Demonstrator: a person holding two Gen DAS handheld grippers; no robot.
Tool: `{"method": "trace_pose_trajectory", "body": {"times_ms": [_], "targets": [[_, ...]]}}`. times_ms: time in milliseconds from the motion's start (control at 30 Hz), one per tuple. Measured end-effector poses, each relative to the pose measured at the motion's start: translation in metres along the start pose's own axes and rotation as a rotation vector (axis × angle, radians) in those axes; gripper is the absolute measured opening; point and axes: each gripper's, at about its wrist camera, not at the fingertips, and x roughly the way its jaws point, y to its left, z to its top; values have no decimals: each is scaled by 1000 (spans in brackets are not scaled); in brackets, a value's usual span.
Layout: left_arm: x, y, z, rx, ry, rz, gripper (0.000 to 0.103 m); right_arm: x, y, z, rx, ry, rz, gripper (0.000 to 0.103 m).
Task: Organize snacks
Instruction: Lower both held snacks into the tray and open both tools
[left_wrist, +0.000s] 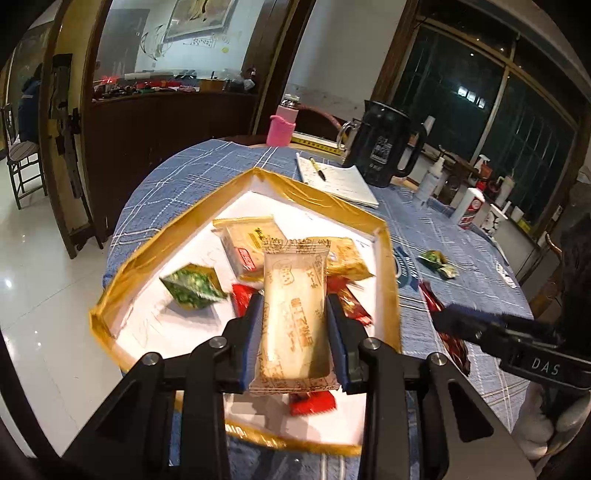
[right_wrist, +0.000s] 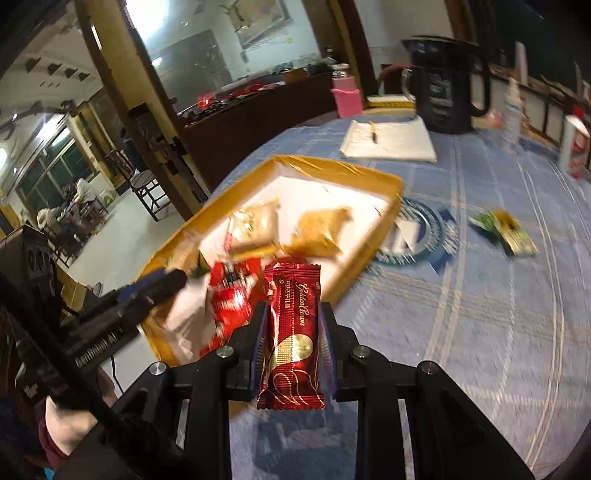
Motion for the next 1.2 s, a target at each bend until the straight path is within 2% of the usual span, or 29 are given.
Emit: {"method": "trace_pose_trajectory", "body": {"times_ms": [200,367,600,733,767,833,900,1000,1100,1200], "targets": [[21,11,12,-8,29,26,35,46,13,27,-32,45,3,26],[31,19,15,-22,47,16,35,76,15,37,-29,99,-9,26],[33,29,13,-43,58,-4,36,90,15,44,-17,117,-28,26],[29,30,12,-32,55,-6,40,95,19,47,1,129,-15,29],[25,29,12,-25,52,1,42,94,19,48,9,128,-7,29],[20,26,12,-11,43,12,55,90,22,49,17,114,-4,29],[9,20,12,16,25,30,63,83,24,52,23,96,1,29],[-6,14,11,41,-5,95,77,72,26,55,37,73,10,29],[-23,8,8,65,-44,164,79,57,27,53,39,52,13,29],[-36,2,3,64,-67,173,79,40,28,47,36,35,9,29]]}}
